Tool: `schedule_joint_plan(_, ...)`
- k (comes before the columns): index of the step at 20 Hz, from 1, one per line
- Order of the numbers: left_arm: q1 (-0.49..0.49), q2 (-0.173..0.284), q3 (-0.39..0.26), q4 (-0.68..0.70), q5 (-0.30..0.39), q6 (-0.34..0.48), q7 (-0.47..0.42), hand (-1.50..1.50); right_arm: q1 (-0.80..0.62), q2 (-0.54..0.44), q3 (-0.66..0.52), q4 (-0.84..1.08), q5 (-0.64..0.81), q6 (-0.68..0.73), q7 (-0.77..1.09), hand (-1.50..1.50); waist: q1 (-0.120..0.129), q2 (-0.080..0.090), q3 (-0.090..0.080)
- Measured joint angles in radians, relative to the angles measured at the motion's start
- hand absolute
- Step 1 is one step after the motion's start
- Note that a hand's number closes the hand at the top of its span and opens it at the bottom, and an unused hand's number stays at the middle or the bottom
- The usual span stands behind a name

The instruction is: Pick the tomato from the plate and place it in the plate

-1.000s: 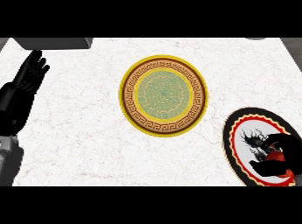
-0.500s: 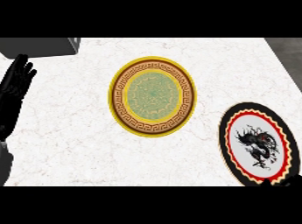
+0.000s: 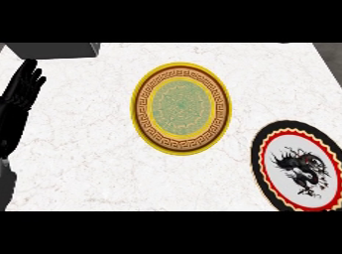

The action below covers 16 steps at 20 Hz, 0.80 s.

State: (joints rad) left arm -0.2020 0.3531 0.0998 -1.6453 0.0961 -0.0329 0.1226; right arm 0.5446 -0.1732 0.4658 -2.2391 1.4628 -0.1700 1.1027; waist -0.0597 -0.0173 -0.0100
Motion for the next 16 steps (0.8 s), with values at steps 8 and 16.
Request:
schedule_joint_plan(8,-0.036,-0.031,-0.034,0.011,-0.013,0.003,-0.003,0.00,-0.165,0.142,0.307,-0.062,0.344,0.035,0.047,1.50,0.046,0.013,0.004)
schedule_joint_plan(16,-0.081,-0.045,-0.054,0.026,-0.014,-0.010,0.002,0.00,-0.422,0.127,0.330,0.017,0.334,0.105,0.109,1.50,0.080,0.028,0.006)
